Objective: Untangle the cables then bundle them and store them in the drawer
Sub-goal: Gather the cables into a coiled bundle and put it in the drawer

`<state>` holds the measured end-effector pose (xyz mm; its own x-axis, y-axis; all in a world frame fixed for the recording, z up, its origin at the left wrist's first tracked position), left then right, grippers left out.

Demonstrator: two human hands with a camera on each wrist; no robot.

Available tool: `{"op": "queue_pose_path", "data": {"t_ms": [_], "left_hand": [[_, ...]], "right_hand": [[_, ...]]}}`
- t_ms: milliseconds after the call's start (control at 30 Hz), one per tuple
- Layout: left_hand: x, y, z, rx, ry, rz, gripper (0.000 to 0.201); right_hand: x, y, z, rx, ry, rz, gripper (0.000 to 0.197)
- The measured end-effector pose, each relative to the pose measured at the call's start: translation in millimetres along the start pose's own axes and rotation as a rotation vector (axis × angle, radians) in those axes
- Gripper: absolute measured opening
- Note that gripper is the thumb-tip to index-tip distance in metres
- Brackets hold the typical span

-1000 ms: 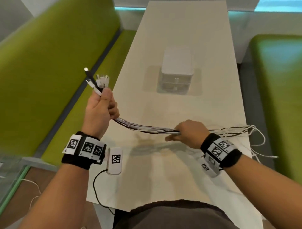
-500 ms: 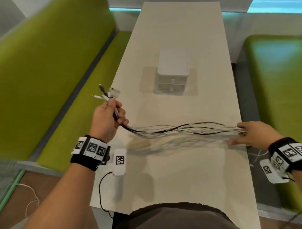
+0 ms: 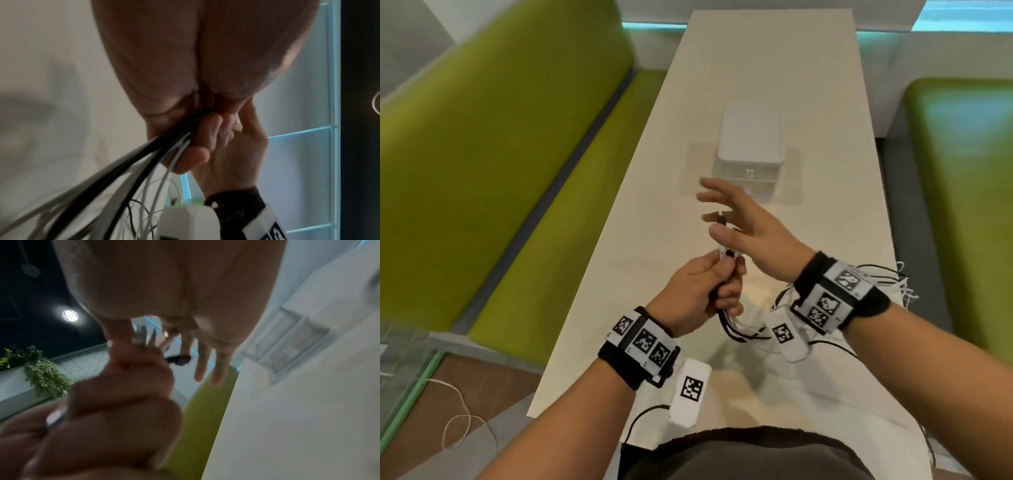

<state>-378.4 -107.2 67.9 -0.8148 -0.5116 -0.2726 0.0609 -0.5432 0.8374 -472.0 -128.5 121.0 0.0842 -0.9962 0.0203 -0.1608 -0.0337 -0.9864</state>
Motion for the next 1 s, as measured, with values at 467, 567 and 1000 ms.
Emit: {"op": "queue_pose_path", "data": {"t_ms": [467, 567, 1000], "left_hand": [[-9.7, -3.8, -7.9, -0.094, -0.037, -0.085, 0.026], [-10.8, -4.0, -5.6, -0.142, -0.019, -0.074, 0.026], [-9.0, 40.3, -35.6, -0.292, 0.237, 0.228, 0.015]], "right_hand": [[10.6, -9.7, 20.4, -0.133, 0.059, 0.018, 0.023], [11.6, -6.1, 24.5, -0.156, 0.002, 0.058, 0.026], [0.0, 24.3, 29.2, 0.147, 0.020, 0.212, 0.076]]}}
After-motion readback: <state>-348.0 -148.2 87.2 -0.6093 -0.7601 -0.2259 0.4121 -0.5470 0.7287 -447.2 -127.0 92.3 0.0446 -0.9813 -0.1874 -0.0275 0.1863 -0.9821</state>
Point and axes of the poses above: each hand's wrist, its own x-axis towards the middle knuckle, its own z-axis out of the palm, y = z × x, the point moved 8 cm from there along x, towards the middle knuckle, and after that the axes turned 4 degrees about x, right-handed, at the moved point
